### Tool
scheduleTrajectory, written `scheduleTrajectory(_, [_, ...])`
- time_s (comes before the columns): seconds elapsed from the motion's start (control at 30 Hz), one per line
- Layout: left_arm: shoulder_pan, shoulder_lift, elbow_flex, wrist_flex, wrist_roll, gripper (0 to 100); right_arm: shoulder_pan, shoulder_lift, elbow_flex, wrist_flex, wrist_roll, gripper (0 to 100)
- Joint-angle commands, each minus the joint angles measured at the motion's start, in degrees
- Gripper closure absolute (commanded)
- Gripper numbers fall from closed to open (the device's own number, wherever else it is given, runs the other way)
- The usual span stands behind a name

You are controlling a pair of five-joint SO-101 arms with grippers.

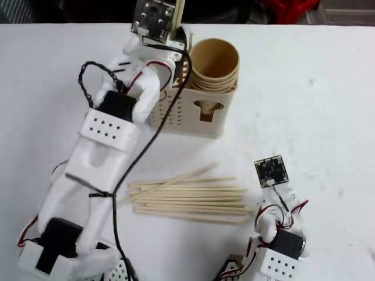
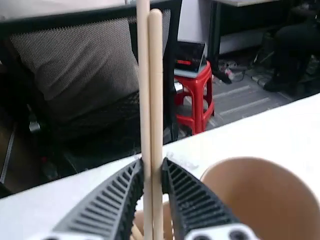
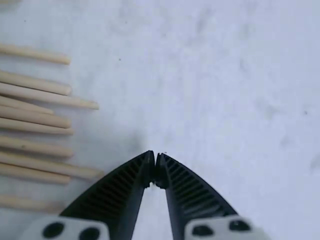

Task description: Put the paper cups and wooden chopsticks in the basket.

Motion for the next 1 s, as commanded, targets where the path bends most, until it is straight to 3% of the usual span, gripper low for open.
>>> scheduleTrajectory(0.0, [-0.66, -3.12, 2.73, -1.76, 1.05, 98, 0.31, -0.48, 0.35, 0.22, 0.35, 98.3])
scheduleTrajectory(0.2, [-0.66, -14.37, 11.69, -1.67, 2.90, 90, 0.31, -0.48, 0.35, 0.22, 0.35, 98.3])
scheduleTrajectory(0.5, [-1.63, -24.57, 20.66, -1.14, 4.22, 90, 0.31, -0.48, 0.35, 0.22, 0.35, 98.3])
scheduleTrajectory(0.77, [-2.24, -39.52, 21.01, 23.12, 3.78, 90, 0.31, -0.48, 0.35, 0.22, 0.35, 98.3])
scheduleTrajectory(0.87, [-1.98, -43.56, 21.10, 28.84, 3.69, 96, 0.31, -0.48, 0.35, 0.22, 0.35, 98.3])
scheduleTrajectory(0.97, [-1.36, -43.82, 22.42, 32.44, -3.43, 96, 0.31, -0.48, 0.35, 0.22, 0.35, 98.3])
